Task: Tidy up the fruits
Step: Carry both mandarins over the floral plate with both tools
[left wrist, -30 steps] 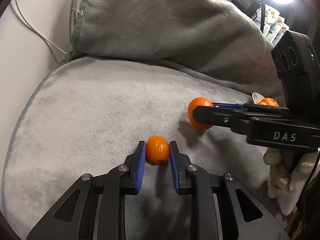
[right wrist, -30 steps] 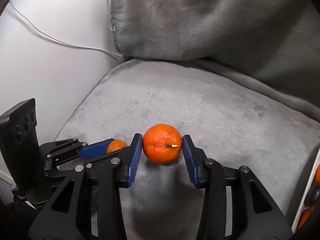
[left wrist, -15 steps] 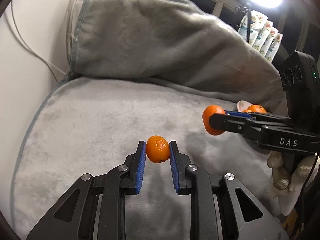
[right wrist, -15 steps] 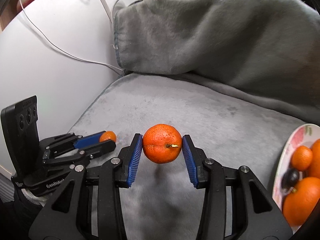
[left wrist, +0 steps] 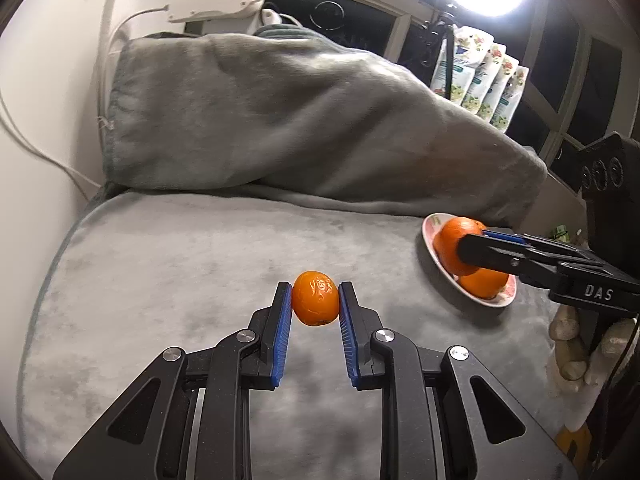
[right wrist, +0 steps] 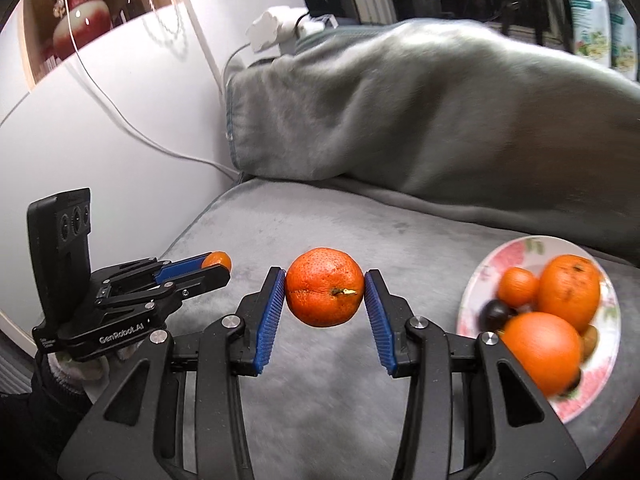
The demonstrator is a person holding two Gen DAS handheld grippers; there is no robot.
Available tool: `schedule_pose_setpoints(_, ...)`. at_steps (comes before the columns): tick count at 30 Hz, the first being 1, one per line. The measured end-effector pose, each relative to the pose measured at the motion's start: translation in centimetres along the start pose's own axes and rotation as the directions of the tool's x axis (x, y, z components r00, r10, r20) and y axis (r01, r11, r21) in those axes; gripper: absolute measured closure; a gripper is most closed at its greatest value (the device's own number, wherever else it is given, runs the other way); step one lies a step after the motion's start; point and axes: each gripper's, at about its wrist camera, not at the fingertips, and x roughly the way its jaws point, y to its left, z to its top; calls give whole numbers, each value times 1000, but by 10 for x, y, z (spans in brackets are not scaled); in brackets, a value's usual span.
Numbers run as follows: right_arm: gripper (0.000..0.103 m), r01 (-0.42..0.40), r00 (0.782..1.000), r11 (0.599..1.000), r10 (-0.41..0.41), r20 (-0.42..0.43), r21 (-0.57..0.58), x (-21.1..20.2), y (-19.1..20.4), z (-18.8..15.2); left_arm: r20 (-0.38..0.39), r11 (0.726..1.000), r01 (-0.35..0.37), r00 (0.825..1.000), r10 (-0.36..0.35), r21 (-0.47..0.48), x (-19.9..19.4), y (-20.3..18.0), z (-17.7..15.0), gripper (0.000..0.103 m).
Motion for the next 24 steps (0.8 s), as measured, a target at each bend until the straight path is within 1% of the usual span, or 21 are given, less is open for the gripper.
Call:
schedule_pose_setpoints(7,60,56,997,998,-58,44,43,-40,-28,-13,2,999,38,999,-38,23,6,-24,6,82)
schedule_pose_setpoints(14,60,121,988,986,-130,78,112,-76,-65,-31,0,995,85,996,-86,50,15,-51,11,82)
schedule_pose_setpoints(19,60,164,980,974,-180,89,159,-95,-90,-42,-7,991,117,993,-117,68,22,-70,14,82)
schedule_pose_setpoints(24,60,200,971,961,-221,93,192,-106,-111,-50,-18,986,143,990,-142,86,30,-86,17,82)
